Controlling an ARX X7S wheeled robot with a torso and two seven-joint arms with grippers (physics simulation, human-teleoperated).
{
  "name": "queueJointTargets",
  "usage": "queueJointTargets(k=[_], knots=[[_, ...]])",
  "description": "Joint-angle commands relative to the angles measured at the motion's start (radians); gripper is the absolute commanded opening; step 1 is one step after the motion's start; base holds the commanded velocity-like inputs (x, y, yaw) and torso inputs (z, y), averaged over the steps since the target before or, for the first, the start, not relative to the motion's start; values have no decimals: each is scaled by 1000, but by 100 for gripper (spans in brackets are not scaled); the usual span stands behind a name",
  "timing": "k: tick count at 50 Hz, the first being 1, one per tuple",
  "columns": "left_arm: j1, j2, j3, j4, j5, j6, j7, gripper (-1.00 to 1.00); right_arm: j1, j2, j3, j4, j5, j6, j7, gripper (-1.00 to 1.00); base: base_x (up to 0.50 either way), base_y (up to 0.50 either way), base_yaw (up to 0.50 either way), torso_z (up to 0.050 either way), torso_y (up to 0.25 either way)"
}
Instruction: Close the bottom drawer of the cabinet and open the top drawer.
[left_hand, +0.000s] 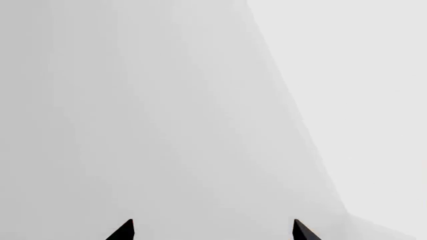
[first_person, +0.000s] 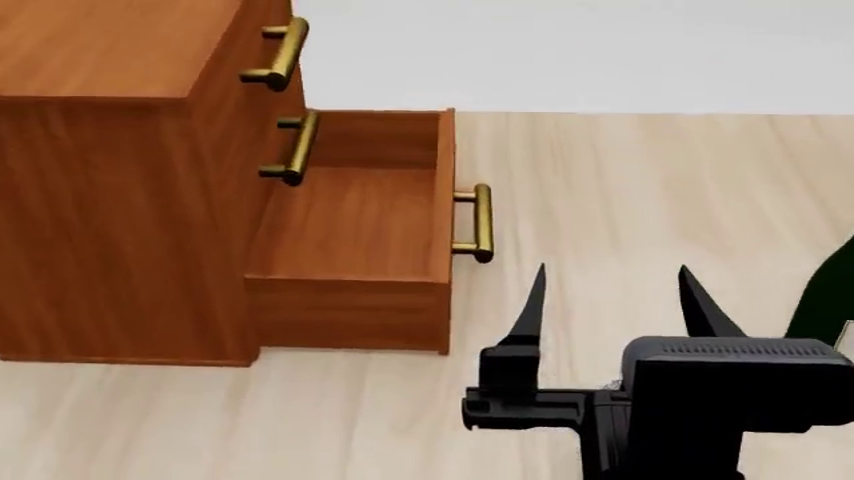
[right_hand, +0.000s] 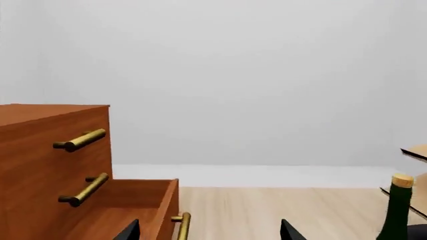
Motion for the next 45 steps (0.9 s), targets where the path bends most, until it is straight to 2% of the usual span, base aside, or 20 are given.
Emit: queueJointTargets(k=[1, 9, 19, 45], knots=[[15, -21, 21, -1, 0, 11, -23, 100, 4, -3, 6, 10, 17, -4, 3, 100, 242, 500, 0, 0, 0], [22, -34, 34, -4, -1, 8, -34, 100, 2, -7, 20, 14, 42, -10, -2, 100, 242, 441, 0, 0, 0], [30, -46, 48, -5, 3, 9, -46, 100, 0, -6, 29, 8, 58, -7, 3, 100, 297, 138, 0, 0, 0], [51, -67, 63, -9, -9, 22, -72, 100, 17, 8, 28, 19, 84, 5, 8, 100, 303, 15, 0, 0, 1]])
